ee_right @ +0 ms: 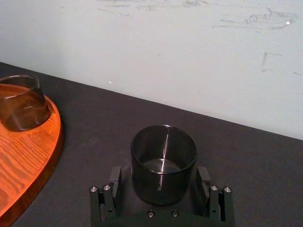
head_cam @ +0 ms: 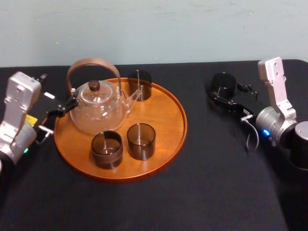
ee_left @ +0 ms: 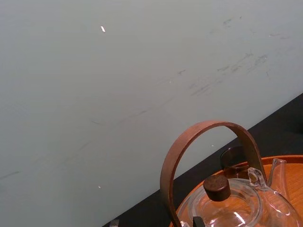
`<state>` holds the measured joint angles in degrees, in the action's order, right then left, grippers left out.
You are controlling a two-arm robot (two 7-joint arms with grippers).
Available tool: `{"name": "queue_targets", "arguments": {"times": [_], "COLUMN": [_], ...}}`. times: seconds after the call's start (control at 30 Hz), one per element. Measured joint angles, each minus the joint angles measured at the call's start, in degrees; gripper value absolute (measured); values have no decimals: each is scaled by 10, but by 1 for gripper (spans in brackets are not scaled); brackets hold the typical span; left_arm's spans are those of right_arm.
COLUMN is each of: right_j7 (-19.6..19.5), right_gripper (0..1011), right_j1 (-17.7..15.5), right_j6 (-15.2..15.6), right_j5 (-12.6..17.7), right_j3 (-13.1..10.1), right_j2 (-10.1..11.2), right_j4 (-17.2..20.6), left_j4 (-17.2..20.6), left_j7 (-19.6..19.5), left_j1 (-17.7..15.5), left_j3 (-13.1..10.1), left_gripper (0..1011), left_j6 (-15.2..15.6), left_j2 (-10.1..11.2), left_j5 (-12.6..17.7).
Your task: Pick up the glass from the table and place it on the tray.
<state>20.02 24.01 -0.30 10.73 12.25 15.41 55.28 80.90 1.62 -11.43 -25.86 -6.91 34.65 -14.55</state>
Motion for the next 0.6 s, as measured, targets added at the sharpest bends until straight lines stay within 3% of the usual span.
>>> {"name": "queue_targets", "arguments": {"times": [0.6], "right_j7": [3], "right_gripper": [1002], "right_j1": [33], "right_j6": [-17], "right_j5": [-2], "right_j3": [2], "right_j2": [-11], "right_j4": [-52], "left_j4": [0], "left_j7": [0], "left_j1": [0], "left_j3": [0], "left_gripper": [1010], "left_j6": [0], "left_j2": [0], "left_j5": [0]}}
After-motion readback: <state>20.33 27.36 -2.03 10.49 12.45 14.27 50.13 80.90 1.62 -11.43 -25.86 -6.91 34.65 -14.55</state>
